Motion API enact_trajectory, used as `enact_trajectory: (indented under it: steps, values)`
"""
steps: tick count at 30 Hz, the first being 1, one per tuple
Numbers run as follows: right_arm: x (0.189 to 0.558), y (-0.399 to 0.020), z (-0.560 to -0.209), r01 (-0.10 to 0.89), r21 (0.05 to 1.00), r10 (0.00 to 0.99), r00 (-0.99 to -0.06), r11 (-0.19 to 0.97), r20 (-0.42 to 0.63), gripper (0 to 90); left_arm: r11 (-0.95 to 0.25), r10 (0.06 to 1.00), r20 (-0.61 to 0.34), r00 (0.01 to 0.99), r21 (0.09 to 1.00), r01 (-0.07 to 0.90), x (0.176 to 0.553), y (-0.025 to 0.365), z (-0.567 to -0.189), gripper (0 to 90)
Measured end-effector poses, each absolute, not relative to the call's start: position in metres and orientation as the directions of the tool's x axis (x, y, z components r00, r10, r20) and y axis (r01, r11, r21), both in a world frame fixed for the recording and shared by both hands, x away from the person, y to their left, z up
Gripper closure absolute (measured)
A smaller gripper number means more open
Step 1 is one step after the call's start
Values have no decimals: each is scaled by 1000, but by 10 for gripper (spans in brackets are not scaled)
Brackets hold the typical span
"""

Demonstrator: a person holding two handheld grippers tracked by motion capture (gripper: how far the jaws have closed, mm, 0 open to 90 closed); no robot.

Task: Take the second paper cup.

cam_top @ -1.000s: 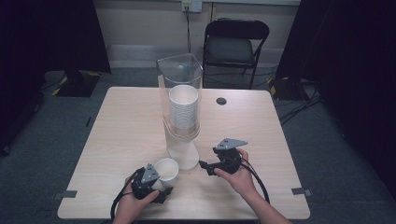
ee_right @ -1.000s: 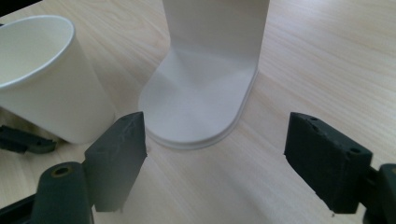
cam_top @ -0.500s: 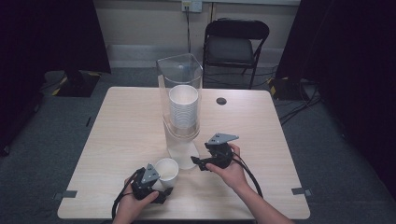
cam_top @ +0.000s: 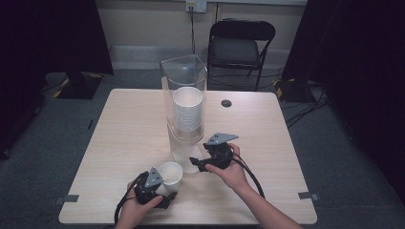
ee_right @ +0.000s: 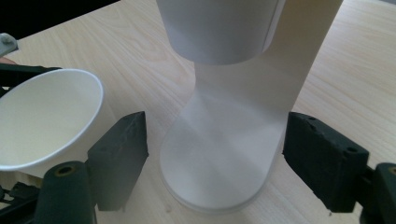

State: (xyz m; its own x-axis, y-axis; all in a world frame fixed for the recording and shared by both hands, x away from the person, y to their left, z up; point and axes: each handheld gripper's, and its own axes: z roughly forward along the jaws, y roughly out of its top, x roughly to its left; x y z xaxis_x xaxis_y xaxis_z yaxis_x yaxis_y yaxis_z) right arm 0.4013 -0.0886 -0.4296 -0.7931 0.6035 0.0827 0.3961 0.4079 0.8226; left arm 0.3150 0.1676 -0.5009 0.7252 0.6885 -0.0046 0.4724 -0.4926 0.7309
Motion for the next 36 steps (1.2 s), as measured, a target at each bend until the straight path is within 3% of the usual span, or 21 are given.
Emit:
enact_trajectory:
  steps: [17,20,25,26,27,28,30,32,35,36]
  values:
    - [416,-74,-413,368,876,626,-774,313,101,250,-491,683,-12,730,733,471,315,167,-502,105]
    - [419,-71,-413,364,880,610,-784,305,112,355,-496,681,-8,732,730,470,316,166,-502,92]
    - [415,-69,-417,320,889,612,-788,328,59,381,-496,680,-10,733,730,470,317,165,-502,75]
    - [415,-70,-420,329,885,615,-786,330,62,416,-497,681,-9,732,729,471,317,165,-502,73]
    - [415,-71,-425,361,867,606,-790,345,88,900,-501,681,-7,732,724,473,317,165,-501,73]
    - [415,-74,-433,361,864,565,-817,350,112,900,-500,681,-7,732,725,473,317,165,-502,71]
    - [413,-80,-450,326,883,575,-814,339,80,900,-501,681,-7,733,725,472,317,165,-502,71]
    - [409,-82,-449,318,904,596,-798,288,90,576,-500,679,-13,734,724,476,317,164,-502,62]
    - [411,-80,-436,299,901,600,-798,314,56,327,-508,674,-10,739,720,473,318,164,-502,49]
    - [410,-79,-431,290,901,600,-799,322,42,304,-507,675,-9,738,721,473,318,164,-502,48]
